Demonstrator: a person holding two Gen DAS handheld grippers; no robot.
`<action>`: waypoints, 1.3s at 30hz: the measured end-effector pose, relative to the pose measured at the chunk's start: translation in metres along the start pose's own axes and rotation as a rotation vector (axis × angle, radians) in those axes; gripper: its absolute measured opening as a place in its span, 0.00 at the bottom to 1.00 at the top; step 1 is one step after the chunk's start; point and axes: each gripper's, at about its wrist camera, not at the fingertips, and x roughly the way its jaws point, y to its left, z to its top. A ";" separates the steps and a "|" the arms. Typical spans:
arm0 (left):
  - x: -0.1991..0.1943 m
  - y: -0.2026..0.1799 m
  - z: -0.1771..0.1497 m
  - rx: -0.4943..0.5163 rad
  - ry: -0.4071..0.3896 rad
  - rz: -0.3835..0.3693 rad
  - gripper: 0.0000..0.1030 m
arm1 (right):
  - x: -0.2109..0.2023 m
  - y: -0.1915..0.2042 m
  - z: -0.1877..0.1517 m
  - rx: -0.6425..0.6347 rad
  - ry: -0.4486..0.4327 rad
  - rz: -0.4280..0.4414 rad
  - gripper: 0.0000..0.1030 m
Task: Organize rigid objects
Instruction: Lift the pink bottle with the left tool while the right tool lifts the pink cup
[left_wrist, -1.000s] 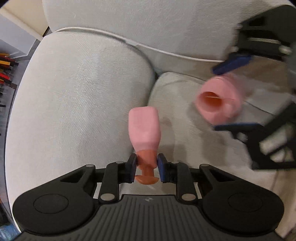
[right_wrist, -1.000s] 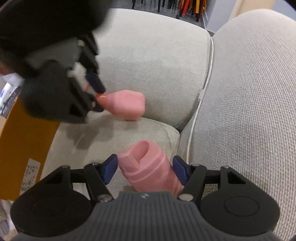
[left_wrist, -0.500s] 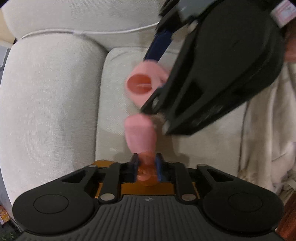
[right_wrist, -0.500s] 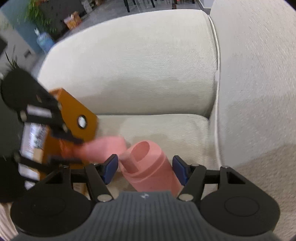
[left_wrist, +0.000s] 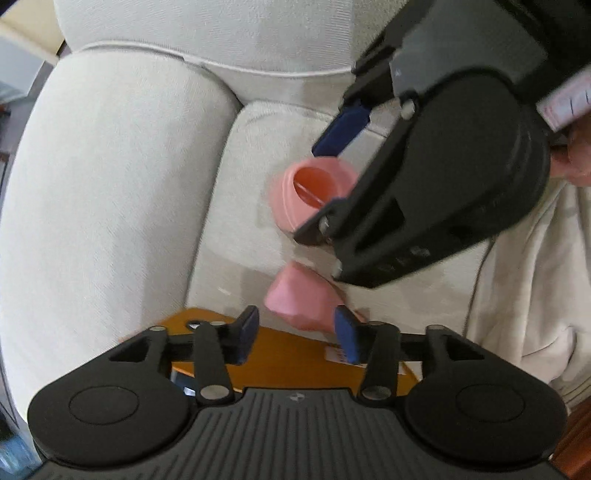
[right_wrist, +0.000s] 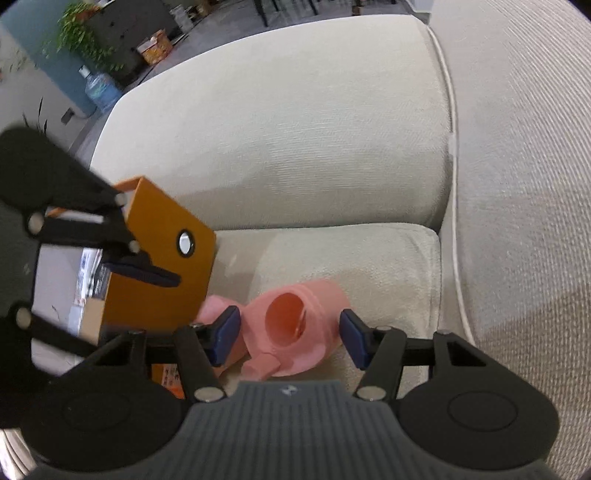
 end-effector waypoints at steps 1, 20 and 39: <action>0.003 -0.003 -0.001 -0.011 0.010 -0.002 0.56 | 0.000 0.001 0.001 -0.003 0.010 -0.003 0.57; 0.076 -0.054 0.002 -0.177 0.142 0.194 0.57 | 0.004 -0.015 0.003 0.077 0.088 -0.122 0.48; 0.003 -0.001 -0.004 -0.272 -0.071 0.060 0.28 | 0.004 -0.016 0.006 0.090 0.030 -0.094 0.51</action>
